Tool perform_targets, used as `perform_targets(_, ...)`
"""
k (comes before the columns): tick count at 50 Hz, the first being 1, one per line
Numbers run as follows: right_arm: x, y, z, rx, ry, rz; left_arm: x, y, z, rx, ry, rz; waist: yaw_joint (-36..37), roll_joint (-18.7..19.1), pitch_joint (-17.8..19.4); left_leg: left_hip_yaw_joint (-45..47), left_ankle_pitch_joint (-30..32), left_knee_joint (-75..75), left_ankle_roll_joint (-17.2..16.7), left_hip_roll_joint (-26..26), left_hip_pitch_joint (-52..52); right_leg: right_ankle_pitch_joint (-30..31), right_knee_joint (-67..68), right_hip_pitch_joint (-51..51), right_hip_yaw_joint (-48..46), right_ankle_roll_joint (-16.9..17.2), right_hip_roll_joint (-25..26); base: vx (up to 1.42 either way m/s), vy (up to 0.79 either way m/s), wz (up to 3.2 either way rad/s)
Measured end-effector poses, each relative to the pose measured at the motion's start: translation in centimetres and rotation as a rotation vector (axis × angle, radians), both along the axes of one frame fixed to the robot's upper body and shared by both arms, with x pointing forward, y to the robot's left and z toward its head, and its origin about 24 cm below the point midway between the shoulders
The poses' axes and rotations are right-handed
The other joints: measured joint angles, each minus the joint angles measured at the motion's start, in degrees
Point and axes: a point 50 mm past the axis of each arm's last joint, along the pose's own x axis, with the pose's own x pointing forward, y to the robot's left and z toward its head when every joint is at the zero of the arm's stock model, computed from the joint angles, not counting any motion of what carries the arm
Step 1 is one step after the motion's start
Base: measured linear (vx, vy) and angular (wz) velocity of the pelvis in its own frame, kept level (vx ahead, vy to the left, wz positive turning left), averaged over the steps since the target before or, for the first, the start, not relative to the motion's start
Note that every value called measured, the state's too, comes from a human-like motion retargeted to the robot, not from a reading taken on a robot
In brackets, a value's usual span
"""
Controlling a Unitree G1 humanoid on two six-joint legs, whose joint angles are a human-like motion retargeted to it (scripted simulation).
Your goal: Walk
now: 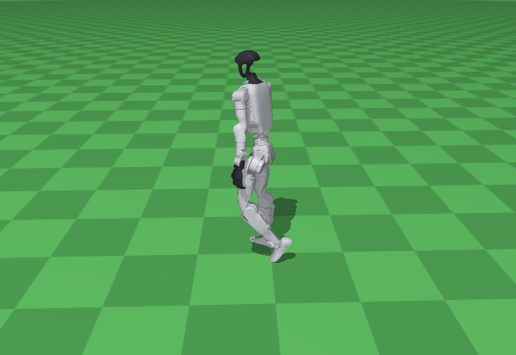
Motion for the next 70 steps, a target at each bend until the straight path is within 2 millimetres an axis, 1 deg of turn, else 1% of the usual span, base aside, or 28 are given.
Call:
perform_targets(3, 2.7, 1.7, 0.9, 0.037, -0.109, 0.034, -3.9, 0.2, -0.2, 0.012, 0.092, 0.056, 3.80, 0.36, 1.43, -6.88, -8.77, -7.88, 1.53, 0.93, -3.67, -2.67, -1.70, 5.86, 0.90, -3.34, 5.72, 0.86, -0.31, -0.98)
perform_targets(5, 4.4, 2.6, 1.6, 0.067, -0.179, 0.037, -5.9, 0.5, -0.1, 0.022, 0.141, 0.085, 5.66, 0.81, 2.16, -7.27, -12.27, -16.30, 7.04, 3.05, -5.43, -4.45, -2.01, 8.61, 0.99, -4.53, 7.63, 0.65, -0.08, -0.50)
perform_targets(10, 7.2, 4.0, 3.1, 0.123, -0.290, 0.024, -9.5, 1.0, 0.3, 0.042, 0.240, 0.148, 5.76, 1.02, 2.90, -11.43, -15.44, -41.23, 25.43, 1.76, -7.80, -9.25, -1.85, 14.33, -0.59, -7.03, 9.47, 0.73, 0.07, 0.26)
perform_targets(12, 7.3, 4.3, 3.2, 0.133, -0.296, 0.024, -10.9, 1.0, 0.5, 0.050, 0.275, 0.178, 4.99, 0.46, 1.69, -11.15, -13.20, -50.49, 29.16, 0.46, -8.13, -10.46, -1.34, 15.67, -0.83, -7.49, 9.30, 0.71, 0.04, 0.26)
perform_targets(16, 6.0, 4.2, 2.5, 0.129, -0.252, 0.029, -13.2, 1.1, 1.0, 0.052, 0.336, 0.218, 6.76, 0.29, 0.32, -6.48, -12.69, -47.46, 27.26, 1.65, -7.55, -7.72, 1.81, 18.16, 2.74, -7.76, 11.24, 0.83, 0.09, -0.51)
perform_targets(18, 4.7, 3.7, 1.8, 0.118, -0.208, 0.020, -13.5, 1.2, 1.1, 0.054, 0.353, 0.222, 7.37, 0.49, -0.47, -8.95, -11.44, -45.03, 27.03, 0.37, -7.38, -2.74, 3.65, 19.17, 3.50, -7.15, 12.48, 0.93, 0.16, -0.46)
perform_targets(20, 2.5, 3.0, 0.9, 0.101, -0.140, 0.005, -13.5, 1.2, 1.0, 0.053, 0.361, 0.229, 8.24, 0.31, -1.33, -9.15, -13.69, -41.22, 25.02, 1.01, -7.02, 5.10, 6.88, 19.63, 3.97, -6.14, 12.89, 0.97, 0.15, -0.59)
perform_targets(23, -0.9, 1.7, -0.3, 0.073, -0.048, -0.050, -11.8, 1.2, 0.7, 0.048, 0.317, 0.225, 8.87, 0.64, -0.24, -11.50, -18.79, -38.17, 22.50, 1.86, -4.40, 21.00, 16.46, 18.07, 5.02, -3.16, 14.29, 0.75, 0.12, -0.45)
perform_targets(25, -3.1, 0.7, -0.8, 0.061, 0.017, -0.083, -10.1, 1.3, 0.4, 0.045, 0.272, 0.208, 8.32, 2.85, -0.09, -8.69, -21.30, -37.89, 21.30, 4.48, -1.36, 26.52, 24.34, 15.55, -0.45, -0.85, 13.14, 0.89, 0.20, -0.14)
perform_targets(26, -4.2, 0.3, -1.0, 0.053, 0.050, -0.094, -9.1, 1.3, 0.3, 0.041, 0.252, 0.191, 7.92, 3.77, -0.56, -8.57, -22.47, -37.82, 20.75, 5.15, -0.47, 26.78, 27.45, 13.47, -1.28, 0.16, 13.23, 0.90, 0.18, -0.16)
perform_targets(27, -5.3, -0.2, -1.2, 0.045, 0.082, -0.104, -8.1, 1.3, 0.2, 0.036, 0.231, 0.172, 7.60, 4.61, -0.91, -8.90, -23.59, -37.78, 20.24, 5.64, 0.38, 25.49, 30.45, 11.32, -2.04, 0.36, 13.14, 0.92, 0.17, -0.18)
perform_targets(30, -8.2, -1.6, -1.5, 0.015, 0.159, -0.134, -3.9, 1.6, 0.1, 0.032, 0.150, 0.094, 7.00, 6.23, -0.52, -9.17, -25.79, -37.77, 18.59, 7.04, 3.32, 14.97, 37.32, 3.58, -1.11, -2.02, 12.92, 0.68, 0.12, -0.05)
perform_targets(33, -10.5, -3.0, -1.5, -0.017, 0.227, -0.159, 0.9, 1.8, 0.4, 0.045, 0.033, 0.028, 4.60, 6.80, 0.45, -10.15, -26.86, -39.36, 17.62, 6.35, 7.16, 10.31, 35.03, -2.75, 2.15, 2.36, 13.07, 0.61, 0.08, 0.37)
perform_targets(36, -12.5, -4.2, -1.4, -0.049, 0.287, -0.171, 5.5, 1.5, 1.2, 0.037, -0.097, -0.006, 2.11, 6.07, 0.65, -9.33, -28.07, -40.63, 15.97, 5.25, 11.31, 6.65, 25.67, -6.76, 3.03, 5.50, 8.59, 0.63, 0.07, 0.34)
perform_targets(40, -14.2, -4.9, -1.2, -0.068, 0.341, -0.200, 11.0, 1.4, 3.0, 0.020, -0.259, -0.038, 0.87, 3.34, 1.89, -8.13, -30.08, -41.61, 13.32, 2.81, 17.95, 5.08, 6.81, -9.45, 3.62, 8.82, 3.52, 0.71, -0.11, -0.01)
perform_targets(42, -14.5, -4.9, -1.2, -0.067, 0.360, -0.214, 13.0, 1.7, 3.9, 0.023, -0.324, -0.052, 1.68, 2.83, 2.32, -6.79, -30.35, -41.50, 10.17, 4.29, 20.86, 4.38, -0.72, -11.79, 2.95, 8.82, 4.77, 0.73, -0.38, -0.46)
perform_targets(45, -14.8, -4.9, -1.2, -0.069, 0.377, -0.231, 15.1, 1.7, 5.0, 0.022, -0.391, -0.077, 1.71, 3.96, 2.21, -7.14, -28.73, -40.31, 5.41, 6.79, 23.47, 3.40, -7.17, -14.00, 2.65, 8.82, 7.77, 0.76, -0.25, 0.00)
perform_targets(48, -15.2, -5.0, -1.2, -0.074, 0.392, -0.236, 15.4, 0.9, 5.0, 0.003, -0.402, -0.100, 0.39, 4.57, 1.40, -9.37, -24.71, -37.78, 2.65, 4.88, 25.72, 5.94, -4.52, -11.98, 2.29, 8.82, 6.26, 0.93, 0.06, 0.59)
perform_targets(50, -15.2, -4.9, -1.2, -0.072, 0.391, -0.238, 15.0, 0.5, 4.7, -0.010, -0.390, -0.115, -0.67, 4.62, 0.39, -10.65, -19.40, -35.12, 0.06, 3.78, 25.96, 9.11, -3.63, -11.55, -2.34, 8.82, 4.76, 0.83, 0.04, 0.93)
perform_targets(52, -14.8, -5.1, -1.2, -0.075, 0.385, -0.247, 14.0, -0.6, 3.9, -0.034, -0.360, -0.140, -2.37, 4.38, -1.01, -11.26, -9.35, -33.29, 0.00, -1.06, 25.84, 9.34, -1.02, -11.20, 3.68, 8.77, 1.65, 0.87, 0.38, 1.43)
perform_targets(55, -12.0, -5.1, -1.2, -0.076, 0.324, -0.234, 12.5, -1.2, 3.1, -0.037, -0.315, -0.145, -3.38, 2.93, -0.48, -4.19, 4.51, -21.54, 0.00, -5.99, 20.45, 7.68, 2.47, -10.41, 1.86, 8.62, -5.63, 0.62, 0.39, 1.09)
perform_targets(58, -8.9, -4.2, -1.2, -0.067, 0.252, -0.173, 9.9, -0.9, 2.1, -0.033, -0.237, -0.119, -2.63, 0.26, -1.35, 7.54, 13.15, -7.73, 0.00, -1.89, 14.01, 5.51, 2.10, -7.43, -2.77, 6.39, -8.01, 0.63, -0.17, 0.38)
perform_targets(59, -7.8, -3.8, -1.2, -0.063, 0.227, -0.147, 8.8, -0.9, 1.7, -0.033, -0.209, -0.108, -2.38, 0.01, -1.59, 7.19, 14.42, -4.85, 0.00, -1.20, 11.99, 4.59, 1.62, -6.08, -3.49, 5.30, -7.16, 0.84, -0.46, 0.07)
perform_targets(60, -6.7, -3.4, -1.1, -0.058, 0.201, -0.119, 7.6, -0.8, 1.4, -0.032, -0.182, -0.095, -2.09, -0.02, -1.70, 5.20, 14.36, -2.41, 0.00, -1.02, 9.87, 3.60, 1.04, -4.57, -3.87, 4.17, -5.83, 0.83, -0.44, -0.14)
perform_targets(63, -2.7, -1.8, -0.6, -0.040, 0.086, -0.038, 3.9, -0.7, 0.5, -0.033, -0.108, -0.032, -1.15, 0.04, -0.95, 2.47, 2.56, 0.98, 0.00, 0.64, 3.99, 0.92, -0.20, -0.37, -4.19, 1.40, -2.68, 0.79, -0.30, -0.29)
perform_targets(67, 1.8, 0.8, 0.6, 0.020, -0.076, 0.016, -2.1, -0.3, -0.2, -0.027, 0.039, 0.047, 3.14, 0.60, 0.50, -4.35, -9.04, -4.87, 0.43, 0.85, -2.65, -2.58, -1.76, 5.72, -2.22, -2.70, 3.87, 0.74, -0.24, -0.87)
perform_targets(68, 2.7, 1.5, 0.9, 0.041, -0.115, 0.021, -3.5, -0.1, -0.2, -0.020, 0.078, 0.059, 4.25, 0.92, 0.96, -4.80, -11.45, -7.63, 1.73, 2.42, -3.73, -3.54, -1.85, 7.18, -1.91, -3.70, 5.56, 0.82, -0.20, -0.76)
perform_targets(70, 4.5, 2.7, 1.7, 0.079, -0.188, 0.025, -6.0, 0.2, -0.1, -0.005, 0.145, 0.075, 5.76, 1.48, 1.65, -5.15, -13.87, -15.61, 7.11, 3.87, -5.63, -5.39, -1.61, 9.45, -1.92, -5.10, 7.47, 0.64, -0.05, -0.42)
